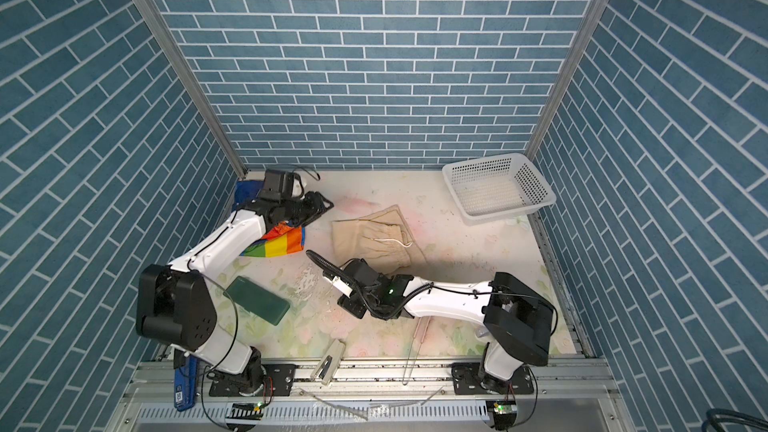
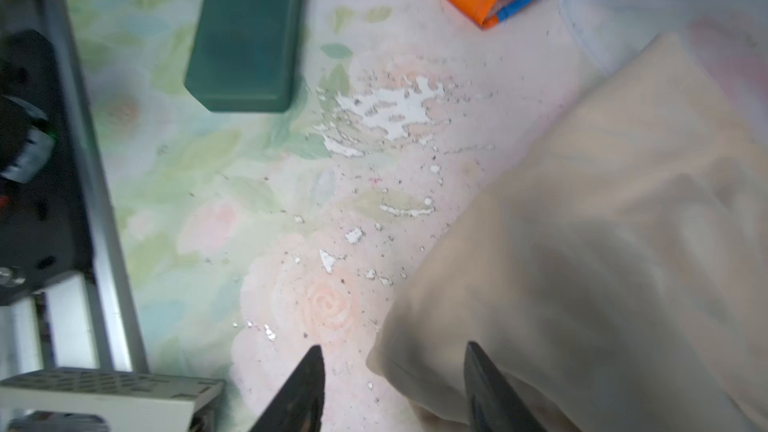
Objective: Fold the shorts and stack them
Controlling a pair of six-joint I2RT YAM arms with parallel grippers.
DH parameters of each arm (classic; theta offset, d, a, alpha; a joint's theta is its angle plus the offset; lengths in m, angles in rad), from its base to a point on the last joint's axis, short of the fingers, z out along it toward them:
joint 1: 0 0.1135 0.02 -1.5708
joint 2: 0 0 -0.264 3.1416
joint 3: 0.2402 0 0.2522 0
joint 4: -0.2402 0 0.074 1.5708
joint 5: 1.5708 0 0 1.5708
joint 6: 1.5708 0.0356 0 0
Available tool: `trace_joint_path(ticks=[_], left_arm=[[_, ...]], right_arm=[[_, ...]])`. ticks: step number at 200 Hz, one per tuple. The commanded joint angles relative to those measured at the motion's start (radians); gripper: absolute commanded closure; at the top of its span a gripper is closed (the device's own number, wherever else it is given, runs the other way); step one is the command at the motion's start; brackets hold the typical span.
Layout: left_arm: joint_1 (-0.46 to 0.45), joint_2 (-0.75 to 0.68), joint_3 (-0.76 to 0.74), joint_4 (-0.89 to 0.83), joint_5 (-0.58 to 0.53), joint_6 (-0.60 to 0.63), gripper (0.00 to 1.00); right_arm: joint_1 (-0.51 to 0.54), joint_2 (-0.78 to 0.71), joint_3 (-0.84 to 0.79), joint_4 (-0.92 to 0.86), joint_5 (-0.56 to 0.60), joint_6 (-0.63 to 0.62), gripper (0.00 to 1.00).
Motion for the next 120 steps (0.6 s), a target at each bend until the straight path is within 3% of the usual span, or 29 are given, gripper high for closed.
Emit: trace_joint_path(ticks=[1, 36, 58, 120], left_arm=[[-0.001, -0.027, -0.137, -0.062, -0.047, 0.05, 0.49], [0.032, -0.072, -0.337, 0.037, -0.008, 0.015, 0.51], [0.032, -0.067, -0.445, 0.199, 0.064, -0.034, 0.45], [-0.012, 0.002, -0.518, 0.366, 0.113, -0.094, 0.36]], right_arm=[[0.003, 0.097, 0.112, -0.099, 0.1, 0.045, 0.46], [0.0, 0.215, 0.223, -0.155, 0.119, 0.068, 0.49], [-0.001, 0.227, 0.215, -0.14, 0.091, 0.078, 0.49], [0.0, 0.129, 0.056, -0.047, -0.107, 0.015, 0.47]])
